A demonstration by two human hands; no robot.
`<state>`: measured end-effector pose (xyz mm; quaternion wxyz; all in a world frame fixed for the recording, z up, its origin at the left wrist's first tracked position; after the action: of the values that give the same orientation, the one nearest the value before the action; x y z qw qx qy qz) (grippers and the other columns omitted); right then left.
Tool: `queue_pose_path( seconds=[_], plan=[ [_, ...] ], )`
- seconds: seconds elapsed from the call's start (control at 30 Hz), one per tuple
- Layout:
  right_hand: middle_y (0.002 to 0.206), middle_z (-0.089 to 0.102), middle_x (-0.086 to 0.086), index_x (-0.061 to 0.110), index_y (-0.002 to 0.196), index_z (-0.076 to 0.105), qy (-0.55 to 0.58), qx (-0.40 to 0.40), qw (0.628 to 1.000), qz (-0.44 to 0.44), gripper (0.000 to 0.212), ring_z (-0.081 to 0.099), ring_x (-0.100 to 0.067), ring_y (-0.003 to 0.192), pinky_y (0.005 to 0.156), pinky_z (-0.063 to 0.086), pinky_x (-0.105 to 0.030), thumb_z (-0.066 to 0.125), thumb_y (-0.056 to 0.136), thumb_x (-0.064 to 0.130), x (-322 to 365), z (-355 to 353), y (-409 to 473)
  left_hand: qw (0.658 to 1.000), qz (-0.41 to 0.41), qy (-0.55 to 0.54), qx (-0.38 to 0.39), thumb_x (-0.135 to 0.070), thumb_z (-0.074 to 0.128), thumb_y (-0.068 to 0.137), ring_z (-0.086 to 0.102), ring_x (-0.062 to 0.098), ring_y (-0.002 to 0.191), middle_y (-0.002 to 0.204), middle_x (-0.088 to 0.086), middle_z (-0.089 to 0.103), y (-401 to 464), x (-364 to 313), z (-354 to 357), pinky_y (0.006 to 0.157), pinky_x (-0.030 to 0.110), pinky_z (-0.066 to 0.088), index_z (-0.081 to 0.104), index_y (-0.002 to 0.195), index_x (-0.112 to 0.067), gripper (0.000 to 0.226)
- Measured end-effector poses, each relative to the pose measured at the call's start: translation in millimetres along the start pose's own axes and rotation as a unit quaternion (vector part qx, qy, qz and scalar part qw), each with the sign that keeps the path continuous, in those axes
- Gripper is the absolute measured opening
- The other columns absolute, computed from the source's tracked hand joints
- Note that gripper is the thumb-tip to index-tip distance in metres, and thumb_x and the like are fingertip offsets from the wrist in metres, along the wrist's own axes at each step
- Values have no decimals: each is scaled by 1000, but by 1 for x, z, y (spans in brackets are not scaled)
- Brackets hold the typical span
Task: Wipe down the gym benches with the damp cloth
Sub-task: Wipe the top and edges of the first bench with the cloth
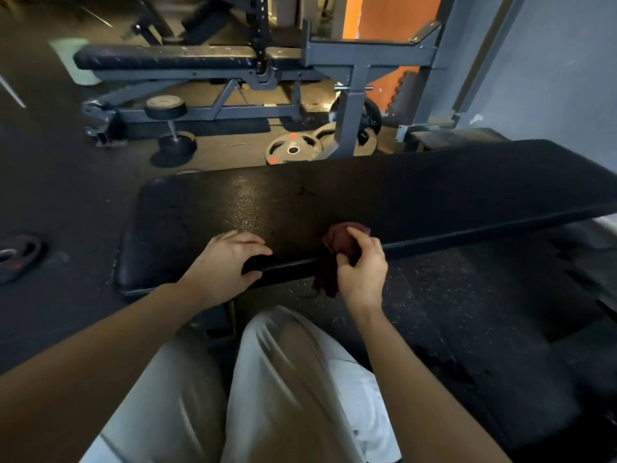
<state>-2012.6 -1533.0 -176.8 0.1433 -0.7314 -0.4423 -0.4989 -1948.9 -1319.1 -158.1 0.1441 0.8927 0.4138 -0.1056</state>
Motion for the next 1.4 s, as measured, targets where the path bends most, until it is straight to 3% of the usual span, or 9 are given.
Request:
queue_pose_path(
  seconds=[0.17,0.33,0.57,0.73,0.93,1.1,1.2,1.33,1.4],
  plan=[
    [126,52,-5,12,133,55,-34,-15,999,-20,49,45,-19,113,94,29,-16,62,86,1,15,15,-22,997,-30,5,-74,-13,80,75,56,25,108,120,2,64,-28,26,-15,100,47,43,71,112,-16,38],
    [124,54,-3,13,132,57,-19,40,997,-70,51,46,-19,113,96,32,-18,64,84,0,39,51,-45,993,-45,16,-109,-7,81,72,60,29,100,113,5,67,-55,37,-21,93,44,45,70,113,-13,43],
    [122,57,-13,6,127,60,29,-42,997,-51,50,50,-29,112,93,33,-25,69,78,-4,48,62,-71,985,-99,33,-140,-3,80,71,59,29,106,118,5,65,-95,71,-32,97,45,45,68,117,-13,49],
    [119,58,-10,7,125,62,48,37,991,-124,53,52,-25,111,91,38,-26,72,75,-4,79,104,-97,984,-102,34,-146,0,79,71,59,29,108,121,6,64,-103,74,-32,99,46,45,67,118,-12,51],
    [110,59,-13,4,116,66,30,-39,991,-124,47,56,-27,101,85,40,-25,75,71,-6,85,100,-102,966,-163,32,-197,0,77,72,59,28,106,121,5,64,-136,102,-43,96,43,47,68,116,-11,47],
    [104,62,-7,9,116,68,19,59,987,-152,47,57,-26,96,80,47,-30,76,71,0,126,158,-137,956,-191,16,-221,-1,72,79,58,22,104,118,2,65,-161,116,-48,93,23,40,68,116,-12,39],
    [103,66,-6,10,113,70,52,130,978,-154,43,59,-26,97,83,46,-28,75,71,0,155,193,-150,934,-242,-43,-258,-12,56,92,59,19,100,112,6,66,-175,124,-56,88,12,36,67,116,-8,26],
    [116,67,-8,11,120,67,141,271,947,-98,37,59,-23,109,97,40,-24,66,83,5,178,238,-158,864,-364,-160,-308,-7,46,99,59,16,102,114,4,65,-200,157,-68,86,15,37,64,122,-13,30],
    [114,69,-7,10,117,68,183,308,929,-94,31,61,-19,106,94,40,-19,63,87,7,196,252,-159,812,-367,-287,-352,-7,45,100,62,13,101,111,-1,68,-211,169,-78,88,23,45,60,123,-24,32]
  ],
)
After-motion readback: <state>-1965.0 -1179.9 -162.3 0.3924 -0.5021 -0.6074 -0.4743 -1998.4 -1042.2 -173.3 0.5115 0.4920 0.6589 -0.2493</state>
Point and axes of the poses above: each hand's wrist, its own y-axis towards the middle knuckle, its own z-axis out of the palm, x = y × z, the point moved 9 cm from there along y, towards the middle knuckle
